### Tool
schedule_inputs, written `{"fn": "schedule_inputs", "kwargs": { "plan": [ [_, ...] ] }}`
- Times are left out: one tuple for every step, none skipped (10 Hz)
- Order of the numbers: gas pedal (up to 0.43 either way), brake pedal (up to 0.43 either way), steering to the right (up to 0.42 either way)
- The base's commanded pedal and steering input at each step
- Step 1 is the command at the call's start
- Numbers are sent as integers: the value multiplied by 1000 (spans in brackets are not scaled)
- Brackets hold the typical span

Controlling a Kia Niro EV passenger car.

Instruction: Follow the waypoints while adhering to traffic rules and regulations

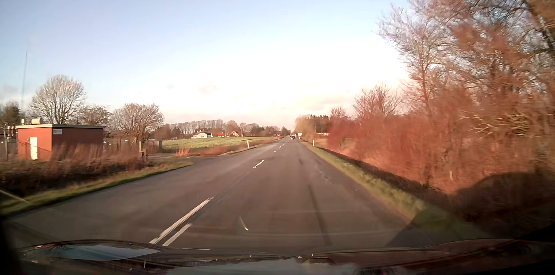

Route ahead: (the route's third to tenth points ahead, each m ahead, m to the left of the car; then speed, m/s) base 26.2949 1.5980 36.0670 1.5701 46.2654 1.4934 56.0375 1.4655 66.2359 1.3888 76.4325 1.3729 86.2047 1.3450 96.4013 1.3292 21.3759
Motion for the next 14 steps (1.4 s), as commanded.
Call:
{"fn": "schedule_inputs", "kwargs": {
  "plan": [
    [248, 0, 1],
    [220, 0, 0],
    [209, 0, 0],
    [209, 0, 0],
    [197, 0, 0],
    [197, 0, 0],
    [177, 0, 0],
    [177, 0, 0],
    [169, 0, 0],
    [169, 0, 0],
    [157, 0, 0],
    [157, 0, 0],
    [157, 0, 0],
    [157, 0, 0]
  ]
}}
